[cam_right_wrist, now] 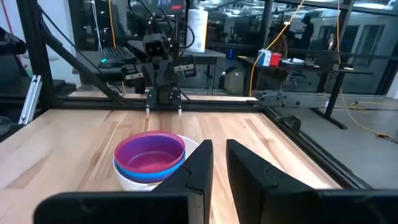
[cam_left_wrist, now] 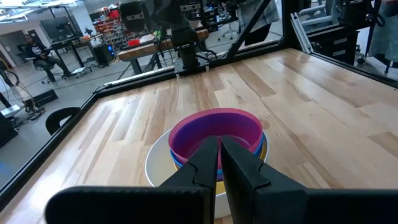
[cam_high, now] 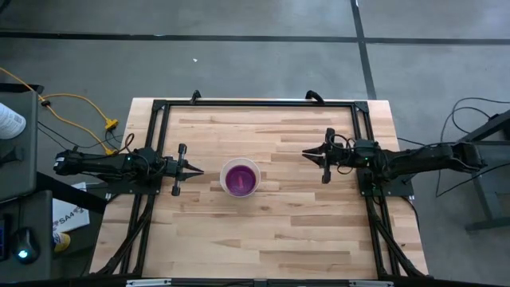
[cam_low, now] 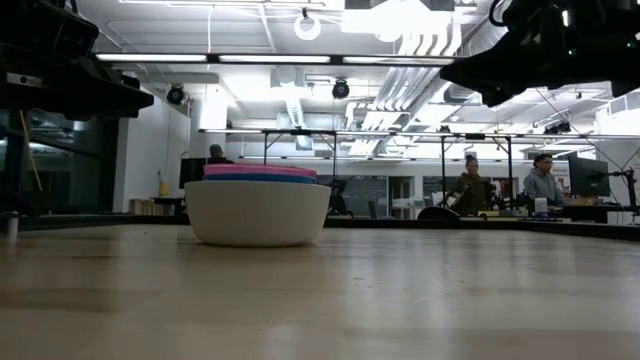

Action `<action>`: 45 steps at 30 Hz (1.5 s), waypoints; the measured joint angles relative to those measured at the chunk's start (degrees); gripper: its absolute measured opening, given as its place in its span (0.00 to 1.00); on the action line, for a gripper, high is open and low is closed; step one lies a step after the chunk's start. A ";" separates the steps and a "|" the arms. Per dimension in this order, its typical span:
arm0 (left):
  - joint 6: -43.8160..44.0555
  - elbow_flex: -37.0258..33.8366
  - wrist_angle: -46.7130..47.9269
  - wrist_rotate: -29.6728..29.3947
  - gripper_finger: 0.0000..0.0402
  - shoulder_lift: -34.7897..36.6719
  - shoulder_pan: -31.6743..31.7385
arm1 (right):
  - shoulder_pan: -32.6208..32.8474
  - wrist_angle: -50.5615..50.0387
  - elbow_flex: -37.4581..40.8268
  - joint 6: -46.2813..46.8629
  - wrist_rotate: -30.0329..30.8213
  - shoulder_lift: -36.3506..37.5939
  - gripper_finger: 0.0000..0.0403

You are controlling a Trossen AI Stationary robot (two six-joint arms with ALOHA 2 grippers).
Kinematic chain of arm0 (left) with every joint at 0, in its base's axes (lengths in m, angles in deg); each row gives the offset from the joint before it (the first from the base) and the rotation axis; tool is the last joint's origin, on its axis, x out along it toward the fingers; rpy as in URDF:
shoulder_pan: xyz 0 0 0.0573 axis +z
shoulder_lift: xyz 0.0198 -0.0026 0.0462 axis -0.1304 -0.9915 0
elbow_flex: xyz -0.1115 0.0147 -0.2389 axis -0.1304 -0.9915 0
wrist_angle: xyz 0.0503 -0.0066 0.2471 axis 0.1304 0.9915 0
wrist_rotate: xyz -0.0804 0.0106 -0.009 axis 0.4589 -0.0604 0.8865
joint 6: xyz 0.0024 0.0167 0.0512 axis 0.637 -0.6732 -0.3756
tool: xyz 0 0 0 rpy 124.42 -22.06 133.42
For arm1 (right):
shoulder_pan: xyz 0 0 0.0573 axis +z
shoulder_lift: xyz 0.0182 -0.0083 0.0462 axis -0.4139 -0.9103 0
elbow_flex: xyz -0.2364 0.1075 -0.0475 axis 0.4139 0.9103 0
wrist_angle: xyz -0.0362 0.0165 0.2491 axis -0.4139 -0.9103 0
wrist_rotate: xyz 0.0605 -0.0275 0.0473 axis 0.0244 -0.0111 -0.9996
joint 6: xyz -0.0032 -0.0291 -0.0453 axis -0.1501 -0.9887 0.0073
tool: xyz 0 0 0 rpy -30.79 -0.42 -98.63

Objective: Nest bowls inside each other
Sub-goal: Return to Home Position

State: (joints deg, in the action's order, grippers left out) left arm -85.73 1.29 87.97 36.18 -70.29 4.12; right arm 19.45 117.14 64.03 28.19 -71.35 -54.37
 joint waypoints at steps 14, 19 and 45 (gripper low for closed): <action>0.00 0.00 -0.01 0.00 0.05 0.00 0.00 | 0.00 1.30 7.00 0.01 0.08 10.10 0.10; 0.00 0.00 -0.01 0.00 0.05 0.00 0.00 | 0.00 1.54 8.21 -0.03 0.04 13.06 0.10; 0.00 0.00 -0.01 0.00 0.05 0.00 0.00 | 0.01 -8.18 10.19 -4.38 0.18 25.50 0.10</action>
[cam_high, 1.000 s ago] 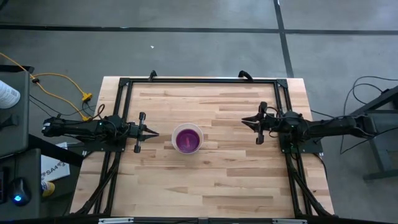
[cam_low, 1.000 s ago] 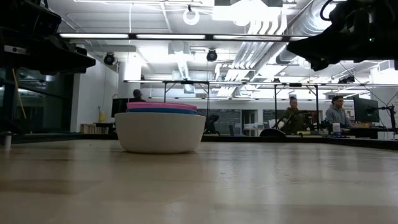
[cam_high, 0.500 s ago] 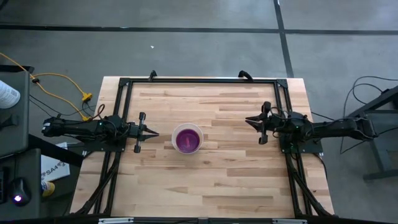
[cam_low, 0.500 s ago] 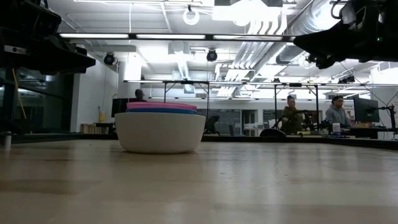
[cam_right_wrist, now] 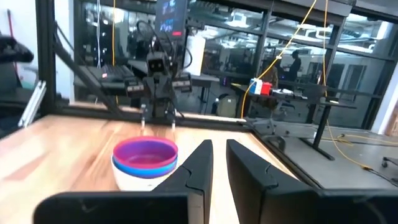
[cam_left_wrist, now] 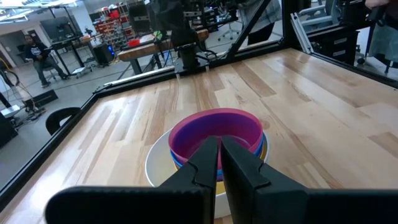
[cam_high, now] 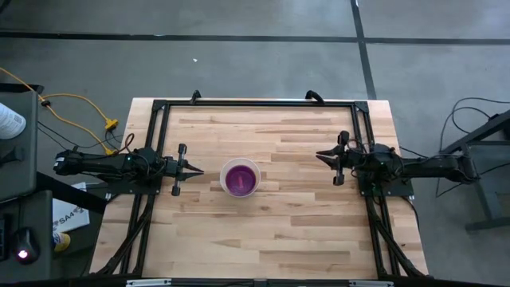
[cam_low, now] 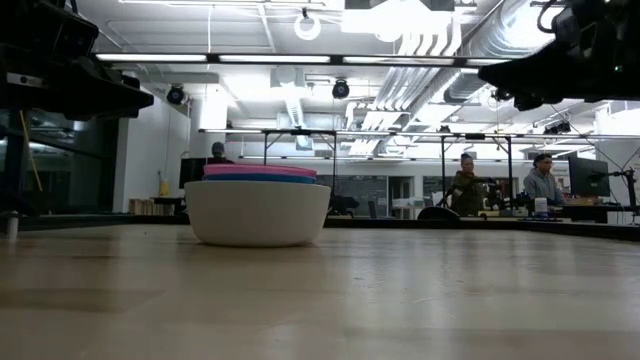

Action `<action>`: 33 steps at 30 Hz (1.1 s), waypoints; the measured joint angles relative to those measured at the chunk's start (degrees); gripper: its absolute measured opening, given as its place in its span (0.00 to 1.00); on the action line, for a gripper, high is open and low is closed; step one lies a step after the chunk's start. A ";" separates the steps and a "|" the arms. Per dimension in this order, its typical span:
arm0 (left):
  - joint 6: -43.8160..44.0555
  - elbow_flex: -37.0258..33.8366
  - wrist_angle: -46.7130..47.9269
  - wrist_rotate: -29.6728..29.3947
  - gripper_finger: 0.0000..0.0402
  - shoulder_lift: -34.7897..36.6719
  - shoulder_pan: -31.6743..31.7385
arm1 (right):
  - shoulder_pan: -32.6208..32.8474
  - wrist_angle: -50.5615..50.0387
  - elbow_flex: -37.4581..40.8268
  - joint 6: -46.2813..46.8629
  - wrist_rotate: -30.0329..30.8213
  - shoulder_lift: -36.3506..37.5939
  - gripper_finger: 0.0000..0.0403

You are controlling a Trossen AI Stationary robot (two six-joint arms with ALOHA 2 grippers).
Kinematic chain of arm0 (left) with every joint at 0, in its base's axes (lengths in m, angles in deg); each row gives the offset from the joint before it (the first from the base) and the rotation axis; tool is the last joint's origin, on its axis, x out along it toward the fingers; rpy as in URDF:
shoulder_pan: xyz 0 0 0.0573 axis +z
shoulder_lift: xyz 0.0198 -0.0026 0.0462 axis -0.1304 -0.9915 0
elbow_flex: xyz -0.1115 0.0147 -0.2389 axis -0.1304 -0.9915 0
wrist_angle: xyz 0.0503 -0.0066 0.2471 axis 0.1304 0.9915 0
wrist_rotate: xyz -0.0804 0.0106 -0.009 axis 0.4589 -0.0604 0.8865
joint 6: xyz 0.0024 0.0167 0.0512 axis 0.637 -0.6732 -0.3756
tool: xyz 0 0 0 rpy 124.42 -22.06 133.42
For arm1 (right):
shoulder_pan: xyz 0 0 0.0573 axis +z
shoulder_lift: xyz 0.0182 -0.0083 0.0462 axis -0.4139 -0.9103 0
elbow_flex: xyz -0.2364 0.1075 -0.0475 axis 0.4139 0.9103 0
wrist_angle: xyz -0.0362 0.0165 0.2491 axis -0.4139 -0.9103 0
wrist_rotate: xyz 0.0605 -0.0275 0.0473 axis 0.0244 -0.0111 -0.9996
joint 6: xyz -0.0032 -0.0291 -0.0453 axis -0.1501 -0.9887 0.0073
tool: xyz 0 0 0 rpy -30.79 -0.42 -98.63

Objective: Nest bowls inside each other
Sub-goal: Return to Home Position

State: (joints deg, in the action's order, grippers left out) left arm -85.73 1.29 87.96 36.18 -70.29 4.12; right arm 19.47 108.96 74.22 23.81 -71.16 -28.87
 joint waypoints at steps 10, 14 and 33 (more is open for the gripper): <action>0.00 0.00 0.00 0.00 0.05 0.00 0.00 | -0.01 -11.13 0.00 -0.75 4.09 6.01 0.10; 0.00 0.00 0.00 0.00 0.05 0.00 0.00 | -0.01 -14.79 0.00 -0.15 4.52 7.84 0.10; 0.00 0.00 0.00 -0.02 0.05 0.00 0.00 | 0.01 -24.08 -0.17 5.53 2.12 11.57 0.10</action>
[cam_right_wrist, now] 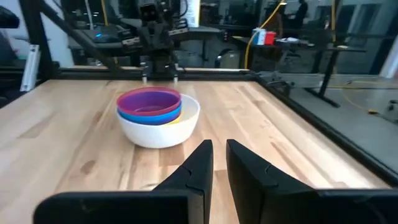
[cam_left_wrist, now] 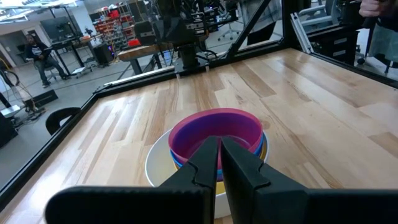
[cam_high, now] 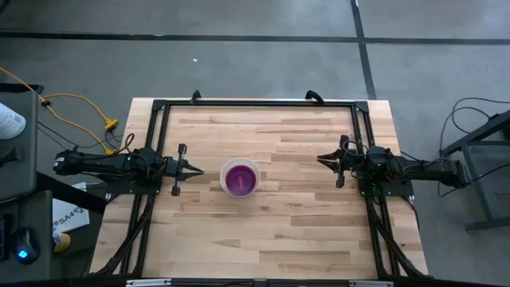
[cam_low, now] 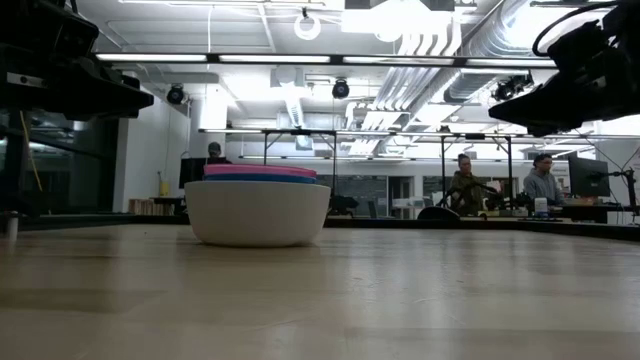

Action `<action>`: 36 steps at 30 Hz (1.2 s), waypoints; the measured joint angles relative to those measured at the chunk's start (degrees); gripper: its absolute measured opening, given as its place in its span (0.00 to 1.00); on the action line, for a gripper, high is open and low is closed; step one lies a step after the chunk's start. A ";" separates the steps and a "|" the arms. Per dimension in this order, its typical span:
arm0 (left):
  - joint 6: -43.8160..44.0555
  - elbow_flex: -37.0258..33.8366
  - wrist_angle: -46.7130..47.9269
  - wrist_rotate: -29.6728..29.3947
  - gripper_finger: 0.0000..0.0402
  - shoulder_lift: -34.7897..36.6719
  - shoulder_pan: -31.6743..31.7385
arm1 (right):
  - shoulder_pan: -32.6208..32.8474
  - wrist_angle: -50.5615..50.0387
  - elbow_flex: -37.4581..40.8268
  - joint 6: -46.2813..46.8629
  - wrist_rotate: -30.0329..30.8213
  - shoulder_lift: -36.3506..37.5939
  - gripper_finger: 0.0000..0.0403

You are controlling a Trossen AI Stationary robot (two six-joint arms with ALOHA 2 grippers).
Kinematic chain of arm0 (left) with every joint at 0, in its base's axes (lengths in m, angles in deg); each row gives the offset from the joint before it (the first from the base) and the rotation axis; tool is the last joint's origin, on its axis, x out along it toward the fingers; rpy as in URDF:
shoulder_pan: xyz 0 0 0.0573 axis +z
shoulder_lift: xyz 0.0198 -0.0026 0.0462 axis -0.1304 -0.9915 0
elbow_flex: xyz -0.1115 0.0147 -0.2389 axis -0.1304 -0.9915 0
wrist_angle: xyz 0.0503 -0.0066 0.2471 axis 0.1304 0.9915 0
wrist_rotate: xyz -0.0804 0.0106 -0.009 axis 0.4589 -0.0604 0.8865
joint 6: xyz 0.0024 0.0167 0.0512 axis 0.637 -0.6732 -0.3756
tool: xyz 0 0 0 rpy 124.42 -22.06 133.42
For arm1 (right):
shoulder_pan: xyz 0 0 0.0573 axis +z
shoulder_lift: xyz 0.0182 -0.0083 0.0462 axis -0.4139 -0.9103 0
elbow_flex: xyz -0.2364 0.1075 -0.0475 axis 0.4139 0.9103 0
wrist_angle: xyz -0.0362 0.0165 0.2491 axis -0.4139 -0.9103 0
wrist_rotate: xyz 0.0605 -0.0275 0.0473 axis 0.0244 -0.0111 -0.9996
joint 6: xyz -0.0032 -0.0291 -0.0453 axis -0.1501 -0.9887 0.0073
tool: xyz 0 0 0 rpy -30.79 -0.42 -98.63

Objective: Nest bowls inside each other
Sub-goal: Return to Home Position

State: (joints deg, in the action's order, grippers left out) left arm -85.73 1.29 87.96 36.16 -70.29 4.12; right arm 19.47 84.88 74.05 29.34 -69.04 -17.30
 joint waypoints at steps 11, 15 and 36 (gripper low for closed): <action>0.00 0.00 0.00 0.00 0.05 0.00 0.00 | -0.03 -6.35 -1.82 0.22 -3.71 -1.33 0.10; 0.00 0.00 0.00 0.00 0.05 0.00 0.00 | -0.04 -15.59 -4.41 0.77 0.37 -0.95 0.10; 0.00 0.00 0.00 0.00 0.05 0.00 0.00 | 0.00 -6.43 -1.86 4.65 -4.57 2.21 0.10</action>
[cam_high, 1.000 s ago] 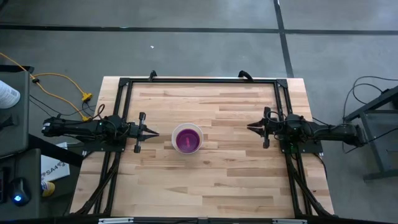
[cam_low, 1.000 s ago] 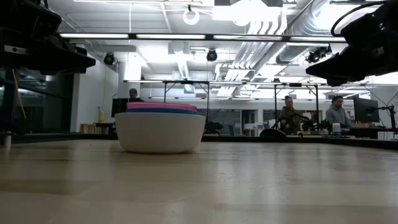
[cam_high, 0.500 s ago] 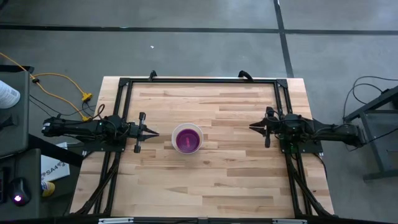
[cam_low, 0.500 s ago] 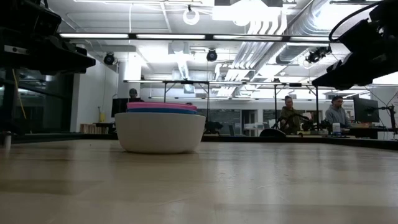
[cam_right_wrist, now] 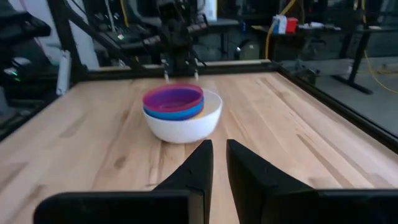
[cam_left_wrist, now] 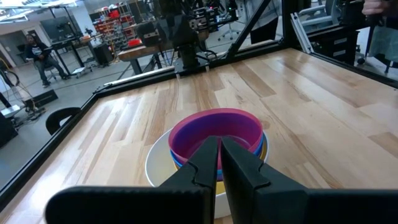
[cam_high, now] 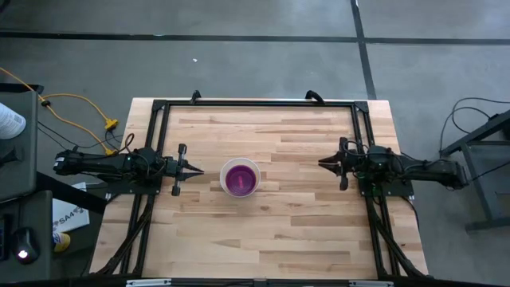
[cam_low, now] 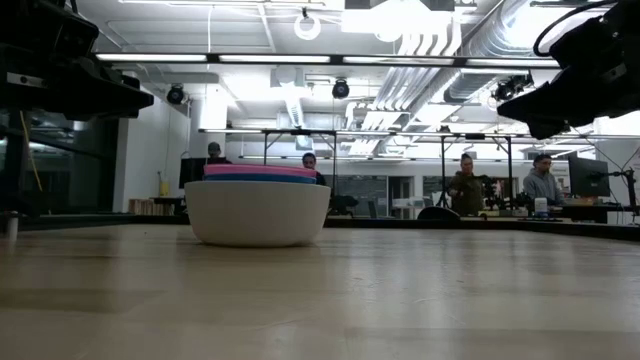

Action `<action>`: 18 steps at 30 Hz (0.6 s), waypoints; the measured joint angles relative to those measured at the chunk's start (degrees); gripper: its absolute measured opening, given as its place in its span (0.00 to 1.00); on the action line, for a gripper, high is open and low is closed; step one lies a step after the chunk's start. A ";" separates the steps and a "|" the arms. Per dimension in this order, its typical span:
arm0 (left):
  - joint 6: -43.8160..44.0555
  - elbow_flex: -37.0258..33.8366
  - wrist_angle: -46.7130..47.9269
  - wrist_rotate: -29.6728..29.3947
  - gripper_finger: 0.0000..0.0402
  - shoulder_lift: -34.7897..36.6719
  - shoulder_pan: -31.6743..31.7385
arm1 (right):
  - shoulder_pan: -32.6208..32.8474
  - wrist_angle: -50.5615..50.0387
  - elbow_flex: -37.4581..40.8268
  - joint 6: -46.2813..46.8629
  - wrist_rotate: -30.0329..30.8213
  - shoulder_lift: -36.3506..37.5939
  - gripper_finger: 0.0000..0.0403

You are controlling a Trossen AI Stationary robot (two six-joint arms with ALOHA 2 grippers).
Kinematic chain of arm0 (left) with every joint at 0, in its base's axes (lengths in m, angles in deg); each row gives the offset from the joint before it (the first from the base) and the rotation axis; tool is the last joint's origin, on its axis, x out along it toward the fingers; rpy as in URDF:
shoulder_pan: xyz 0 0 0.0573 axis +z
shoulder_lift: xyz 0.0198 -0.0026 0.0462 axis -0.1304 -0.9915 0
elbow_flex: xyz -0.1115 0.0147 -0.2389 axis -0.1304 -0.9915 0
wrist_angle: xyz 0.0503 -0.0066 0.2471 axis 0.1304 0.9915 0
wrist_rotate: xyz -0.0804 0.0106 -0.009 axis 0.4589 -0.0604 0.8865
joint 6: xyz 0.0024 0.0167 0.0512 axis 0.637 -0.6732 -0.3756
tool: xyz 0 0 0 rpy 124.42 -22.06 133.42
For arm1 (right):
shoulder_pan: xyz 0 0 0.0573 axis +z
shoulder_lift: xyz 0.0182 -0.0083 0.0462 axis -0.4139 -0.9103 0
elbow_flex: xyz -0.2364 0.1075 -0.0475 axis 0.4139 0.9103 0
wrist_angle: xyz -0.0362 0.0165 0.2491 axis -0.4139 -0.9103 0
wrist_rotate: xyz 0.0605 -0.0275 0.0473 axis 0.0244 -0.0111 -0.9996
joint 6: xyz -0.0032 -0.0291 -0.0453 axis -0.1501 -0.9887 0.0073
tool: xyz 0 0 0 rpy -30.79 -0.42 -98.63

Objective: Nest bowls inside each other
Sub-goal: Return to Home Position

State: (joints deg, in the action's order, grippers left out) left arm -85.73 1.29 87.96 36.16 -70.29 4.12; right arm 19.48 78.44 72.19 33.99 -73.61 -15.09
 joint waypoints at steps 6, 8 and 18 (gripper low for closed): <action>0.00 0.00 0.00 0.00 0.05 0.00 0.00 | 0.00 5.21 2.11 0.61 -0.94 -0.02 0.10; 0.00 0.00 0.00 0.00 0.05 0.00 0.00 | -0.01 6.00 2.32 0.61 -0.99 -0.02 0.10; 0.00 -0.01 -0.01 0.01 0.05 0.00 0.00 | 0.00 6.16 2.35 1.53 -1.92 -0.02 0.10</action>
State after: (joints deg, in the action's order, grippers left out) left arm -85.73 1.28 87.96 36.17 -70.29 4.12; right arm 19.47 84.60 74.54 35.52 -75.54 -15.11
